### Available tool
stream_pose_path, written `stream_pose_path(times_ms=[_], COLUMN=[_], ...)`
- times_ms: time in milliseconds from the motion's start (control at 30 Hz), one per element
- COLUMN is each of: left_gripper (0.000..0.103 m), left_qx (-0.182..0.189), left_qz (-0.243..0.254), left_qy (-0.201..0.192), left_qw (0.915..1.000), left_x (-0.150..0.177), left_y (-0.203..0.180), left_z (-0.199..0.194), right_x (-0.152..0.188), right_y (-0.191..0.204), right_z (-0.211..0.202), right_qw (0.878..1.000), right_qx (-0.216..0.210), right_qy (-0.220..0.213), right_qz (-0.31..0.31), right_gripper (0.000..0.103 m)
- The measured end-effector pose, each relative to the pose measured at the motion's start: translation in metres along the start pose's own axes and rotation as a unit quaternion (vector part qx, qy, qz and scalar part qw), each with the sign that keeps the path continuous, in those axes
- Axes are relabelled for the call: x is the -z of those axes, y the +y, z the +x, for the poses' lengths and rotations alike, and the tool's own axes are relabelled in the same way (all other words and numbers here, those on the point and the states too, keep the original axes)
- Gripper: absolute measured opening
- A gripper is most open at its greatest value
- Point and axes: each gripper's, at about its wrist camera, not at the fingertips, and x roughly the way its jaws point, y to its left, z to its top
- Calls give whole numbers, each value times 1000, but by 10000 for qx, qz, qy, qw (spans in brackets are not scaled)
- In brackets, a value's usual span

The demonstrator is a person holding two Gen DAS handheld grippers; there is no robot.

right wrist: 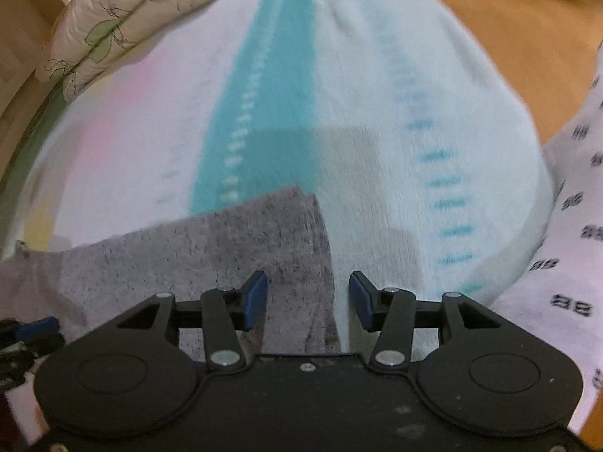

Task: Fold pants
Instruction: 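Grasp the pant leg end with the right gripper and lift it up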

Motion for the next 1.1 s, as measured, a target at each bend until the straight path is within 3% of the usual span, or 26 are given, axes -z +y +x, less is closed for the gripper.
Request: stream_pose_path(times_ms=[67, 167, 233, 267, 367, 500, 733, 933, 1000, 1100], left_gripper=[30, 30, 30, 30, 30, 30, 30, 30, 30, 30], left_qx=[1, 31, 58, 58, 74, 56, -349, -795, -877, -790], left_qz=[-10, -84, -131, -151, -201, -196, -335, -16, 249, 209], left_qy=[71, 169, 252, 285, 334, 204, -163, 108, 96, -61], left_qw=[10000, 9998, 9996, 9995, 9992, 9996, 9987, 9968, 9958, 9966], left_x=[2, 4, 7, 8, 10, 4, -29, -52, -53, -48], left_y=[-1, 0, 0, 0, 1, 2, 22, 27, 21, 20], left_z=[5, 10, 14, 15, 17, 12, 21, 60, 59, 40], right_x=[-6, -10, -9, -8, -3, 3, 9, 10, 9, 9], right_y=[-8, -13, -13, -12, -6, 20, 49, 67, 72, 78], right_z=[6, 13, 20, 22, 30, 20, -21, -45, -49, -55], right_qw=[9995, 9976, 9940, 9932, 9899, 9934, 9934, 9917, 9916, 9916], right_qx=[-284, -605, -959, -1019, -1182, -944, -1066, -1187, -1206, -1195], right_qy=[150, 343, 533, 561, 785, 510, -91, -295, -368, -454], right_qz=[6, -23, 4, 16, 78, -412, -423, -392, -300, -208], right_gripper=[69, 69, 63, 57, 11, 11, 11, 11, 11, 11])
